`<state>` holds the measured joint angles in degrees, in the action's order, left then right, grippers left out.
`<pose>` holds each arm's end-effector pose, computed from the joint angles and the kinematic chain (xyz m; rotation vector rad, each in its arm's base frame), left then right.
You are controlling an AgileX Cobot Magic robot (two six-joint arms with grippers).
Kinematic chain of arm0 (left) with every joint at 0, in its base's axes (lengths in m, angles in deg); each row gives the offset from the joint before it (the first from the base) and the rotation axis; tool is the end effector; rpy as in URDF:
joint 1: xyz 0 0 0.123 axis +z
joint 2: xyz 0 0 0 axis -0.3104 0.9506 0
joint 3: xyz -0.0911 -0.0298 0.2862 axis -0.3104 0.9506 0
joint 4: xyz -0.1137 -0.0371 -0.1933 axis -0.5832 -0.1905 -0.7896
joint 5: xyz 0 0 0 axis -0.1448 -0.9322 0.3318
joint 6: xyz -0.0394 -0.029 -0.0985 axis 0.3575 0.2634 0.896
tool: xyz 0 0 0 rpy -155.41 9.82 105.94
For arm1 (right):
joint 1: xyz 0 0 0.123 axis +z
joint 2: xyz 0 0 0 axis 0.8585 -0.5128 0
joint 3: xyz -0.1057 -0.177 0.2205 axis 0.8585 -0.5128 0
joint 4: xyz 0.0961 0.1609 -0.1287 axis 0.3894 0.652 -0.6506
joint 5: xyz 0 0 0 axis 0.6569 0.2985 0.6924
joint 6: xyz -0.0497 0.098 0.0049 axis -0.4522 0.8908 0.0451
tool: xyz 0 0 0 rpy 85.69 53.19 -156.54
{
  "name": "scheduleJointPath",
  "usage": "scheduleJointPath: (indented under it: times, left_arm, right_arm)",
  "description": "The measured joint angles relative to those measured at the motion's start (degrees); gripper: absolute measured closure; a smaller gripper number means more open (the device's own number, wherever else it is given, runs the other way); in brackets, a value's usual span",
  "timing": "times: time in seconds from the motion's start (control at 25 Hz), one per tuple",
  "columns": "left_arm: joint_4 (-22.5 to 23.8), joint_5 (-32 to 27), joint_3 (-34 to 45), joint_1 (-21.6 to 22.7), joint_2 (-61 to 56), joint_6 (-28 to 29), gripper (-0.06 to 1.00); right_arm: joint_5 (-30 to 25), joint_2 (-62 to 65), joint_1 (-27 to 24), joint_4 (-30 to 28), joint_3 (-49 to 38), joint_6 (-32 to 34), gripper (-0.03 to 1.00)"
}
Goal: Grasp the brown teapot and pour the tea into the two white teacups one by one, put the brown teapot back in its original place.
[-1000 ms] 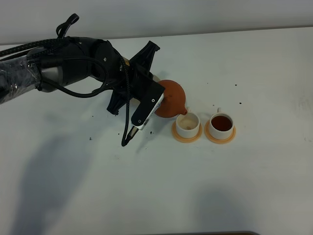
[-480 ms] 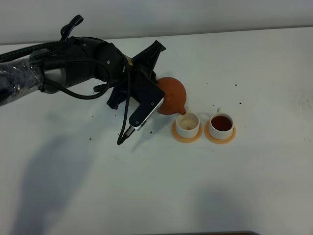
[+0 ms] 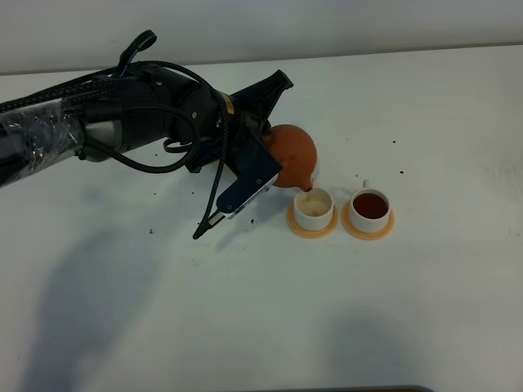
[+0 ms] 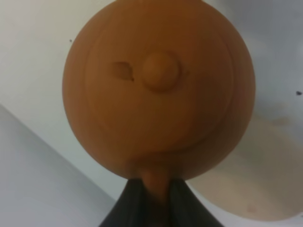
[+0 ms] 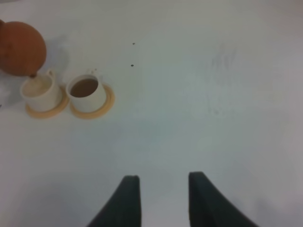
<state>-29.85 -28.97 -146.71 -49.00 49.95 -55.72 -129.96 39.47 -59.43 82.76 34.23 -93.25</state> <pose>0.3790 -0.2255 0.2066 2.4342 0.5758 0.7530 -0.0291 0.0286 0.2563 -0.2359 2.0318 0.2167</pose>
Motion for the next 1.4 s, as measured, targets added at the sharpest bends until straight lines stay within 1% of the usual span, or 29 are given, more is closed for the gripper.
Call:
scheduleJointPath:
  times: [0.44,1.0,1.4]
  left_arm:
    - [3.87,1.8,0.0,-1.19,0.0,-0.05,0.83]
    - [9.45,3.4,0.0,-1.19,0.0,-0.05,0.83]
    - [9.81,3.45,0.0,-1.87,0.0,-0.05,0.83]
  right_arm:
    - [0.0,0.0,0.0,0.0,0.0,0.0,0.73]
    - [0.0,0.0,0.0,0.0,0.0,0.0,0.73]
    - [0.0,0.0,0.0,0.0,0.0,0.0,0.73]
